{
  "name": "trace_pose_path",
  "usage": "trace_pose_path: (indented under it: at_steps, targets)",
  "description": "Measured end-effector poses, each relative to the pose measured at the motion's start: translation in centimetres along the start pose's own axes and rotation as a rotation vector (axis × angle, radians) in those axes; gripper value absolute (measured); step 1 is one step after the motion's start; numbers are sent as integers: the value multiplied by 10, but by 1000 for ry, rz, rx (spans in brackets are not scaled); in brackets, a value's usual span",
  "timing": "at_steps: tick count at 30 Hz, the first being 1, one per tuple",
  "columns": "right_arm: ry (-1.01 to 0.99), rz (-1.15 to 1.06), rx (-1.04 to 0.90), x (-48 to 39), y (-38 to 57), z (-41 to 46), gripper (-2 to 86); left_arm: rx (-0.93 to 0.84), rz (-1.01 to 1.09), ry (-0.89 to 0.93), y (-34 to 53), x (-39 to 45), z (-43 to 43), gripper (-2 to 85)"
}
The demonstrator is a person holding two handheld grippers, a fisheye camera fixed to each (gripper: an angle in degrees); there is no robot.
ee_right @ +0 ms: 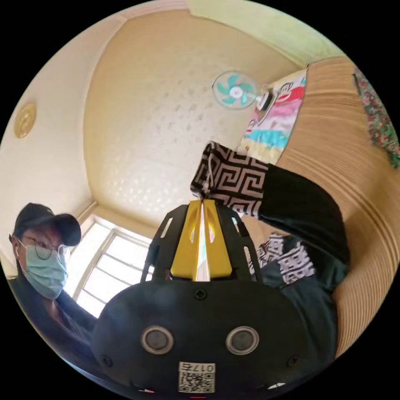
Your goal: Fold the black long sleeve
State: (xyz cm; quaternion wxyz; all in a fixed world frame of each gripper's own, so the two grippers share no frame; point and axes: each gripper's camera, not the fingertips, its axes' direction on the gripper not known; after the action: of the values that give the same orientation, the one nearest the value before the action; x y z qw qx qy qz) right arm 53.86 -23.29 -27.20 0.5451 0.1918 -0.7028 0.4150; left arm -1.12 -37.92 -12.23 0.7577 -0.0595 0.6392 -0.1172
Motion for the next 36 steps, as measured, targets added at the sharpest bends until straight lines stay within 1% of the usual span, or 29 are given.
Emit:
trace_pose_path:
  at_steps: [1, 3, 4, 5, 6, 8, 10, 12, 13, 14, 15, 16, 17, 20, 24, 25, 26, 27, 28, 30, 32, 35, 36]
  targets:
    - [0, 11, -58, 1, 15, 28, 12, 2, -26, 5, 4, -5, -1, 87]
    - [54, 43, -309, 24, 86, 123, 16, 15, -63, 12, 9, -12, -5, 87]
    - [87, 40, -381, 33, 103, 142, 18, 27, -86, 9, 13, -18, -9, 87]
    - [169, 39, -528, 51, 138, 169, 21, 33, -97, 7, 14, -21, -11, 87]
    - [249, 61, -616, 68, 166, 175, 25, 46, -118, 0, 16, -28, -16, 87]
    - [317, 65, -627, 83, 192, 153, 32, 72, -153, -11, 20, -39, -25, 87]
    - [441, 8, -602, 88, 207, 115, 42, 90, -185, -45, 24, -51, -32, 87]
    - [741, -107, -561, 92, 222, 64, 57, 81, -194, -84, 23, -58, -30, 86]
    - [818, -133, -550, 94, 226, 54, 61, 75, -192, -90, 21, -62, -26, 86]
    - [947, -179, -549, 103, 233, 38, 62, 69, -192, -90, 19, -64, -23, 83]
    - [1039, -199, -578, 117, 238, 31, 62, 54, -196, -97, 13, -69, -16, 78]
    - [1074, -191, -600, 126, 239, 30, 60, 72, -195, -116, 4, -72, -15, 43]
    - [1111, -165, -627, 142, 237, 32, 55, 80, -189, -122, -2, -73, -15, 25]
    - [1080, -180, -573, 154, 212, 56, 40, 104, -169, -115, -46, -78, -16, 21]
    - [1053, -238, -549, 157, 159, 119, 41, 140, -119, -200, -124, -86, -33, 36]
    - [1045, -232, -552, 157, 150, 125, 43, 153, -110, -187, -143, -93, -46, 41]
    - [1004, -207, -541, 152, 133, 131, 50, 167, -107, -171, -151, -98, -55, 44]
    - [932, -209, -522, 141, 119, 128, 59, 199, -92, -137, -162, -105, -76, 49]
    - [903, -223, -514, 134, 114, 124, 63, 226, -74, -122, -166, -111, -99, 61]
    - [910, -283, -509, 111, 109, 97, 76, 247, -57, -115, -159, -119, -128, 86]
    - [939, -290, -541, 107, 117, 67, 82, 226, -42, -54, -141, -129, -146, 99]
    - [992, -215, -606, 121, 148, 4, 90, 125, -65, 72, -91, -143, -150, 110]
    - [1000, -164, -626, 130, 162, -22, 93, 78, -107, 129, -67, -149, -145, 116]
